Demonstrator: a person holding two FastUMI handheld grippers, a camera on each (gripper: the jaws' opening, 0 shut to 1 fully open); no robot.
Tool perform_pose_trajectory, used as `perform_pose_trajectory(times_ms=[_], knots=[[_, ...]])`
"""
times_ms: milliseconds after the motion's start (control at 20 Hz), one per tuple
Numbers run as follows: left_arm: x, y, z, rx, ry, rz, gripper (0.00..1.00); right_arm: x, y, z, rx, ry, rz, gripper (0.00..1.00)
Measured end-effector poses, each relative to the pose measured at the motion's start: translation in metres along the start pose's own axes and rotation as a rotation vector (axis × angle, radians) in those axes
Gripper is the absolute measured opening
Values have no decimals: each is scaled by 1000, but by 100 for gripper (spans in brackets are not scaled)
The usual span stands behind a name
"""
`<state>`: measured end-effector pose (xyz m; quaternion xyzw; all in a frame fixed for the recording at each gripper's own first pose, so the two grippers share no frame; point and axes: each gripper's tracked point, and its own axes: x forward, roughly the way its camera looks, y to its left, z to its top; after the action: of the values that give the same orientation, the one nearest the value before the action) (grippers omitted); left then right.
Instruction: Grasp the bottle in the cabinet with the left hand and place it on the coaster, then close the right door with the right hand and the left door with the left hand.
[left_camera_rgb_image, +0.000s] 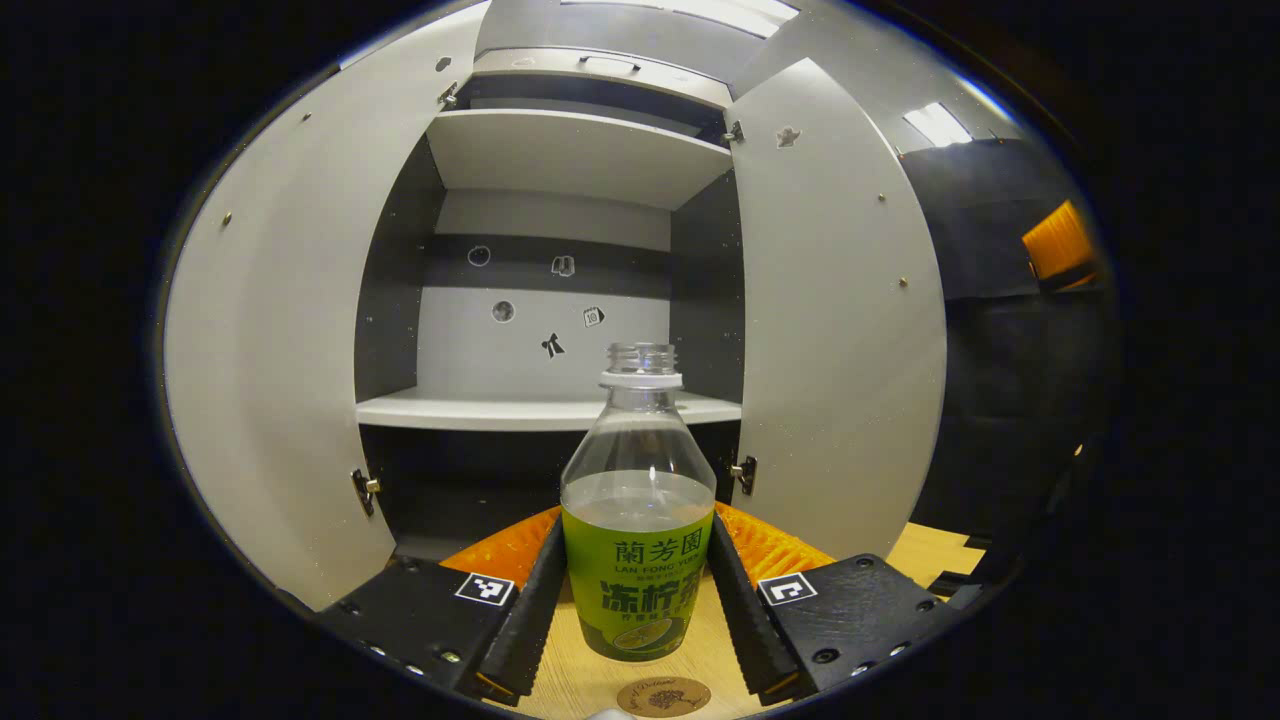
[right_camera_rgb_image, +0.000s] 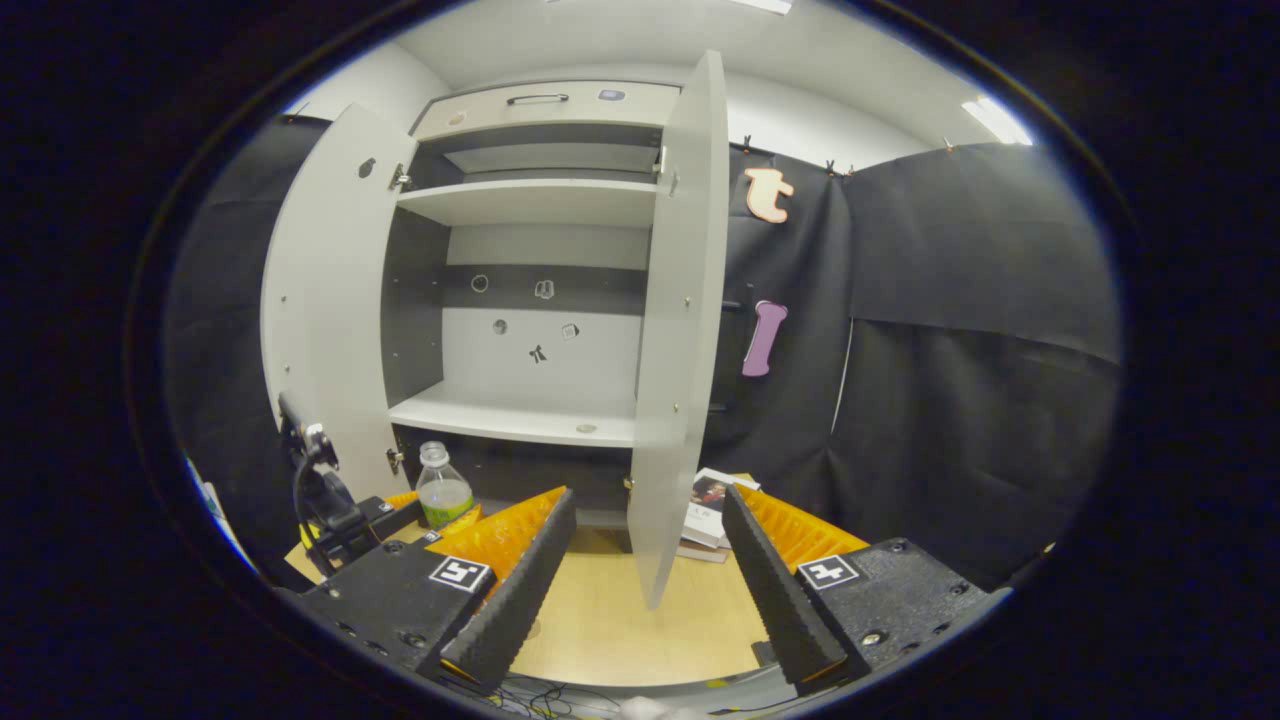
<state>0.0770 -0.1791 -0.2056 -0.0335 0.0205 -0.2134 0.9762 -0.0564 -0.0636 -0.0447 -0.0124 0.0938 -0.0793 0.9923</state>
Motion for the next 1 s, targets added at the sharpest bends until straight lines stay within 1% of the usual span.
perform_pose_trajectory(times_ms=[250, 350, 400, 450, 550, 750, 1000], knots=[[-19, -19, -59, -15, -11, -51, 74, -2, -8, -14, -21, 43, -6, 95], [-23, -21, -83, -23, 15, -63, 73, -4, -11, -19, -33, 56, -8, 95], [-26, -22, -93, -27, 20, -70, 73, -4, -11, -21, -38, 63, -9, 97], [-27, -22, -101, -25, 28, -73, 73, -5, -12, -25, -43, 70, -9, 96], [-27, -23, -109, -26, 25, -89, 74, -5, -11, -30, -52, 85, -5, 97], [-24, -22, -122, -32, 21, -100, 73, -6, -6, -37, -64, 109, 5, 97], [-27, -22, -143, -43, 45, -112, 74, -9, 0, -33, -98, 102, 13, 97]])
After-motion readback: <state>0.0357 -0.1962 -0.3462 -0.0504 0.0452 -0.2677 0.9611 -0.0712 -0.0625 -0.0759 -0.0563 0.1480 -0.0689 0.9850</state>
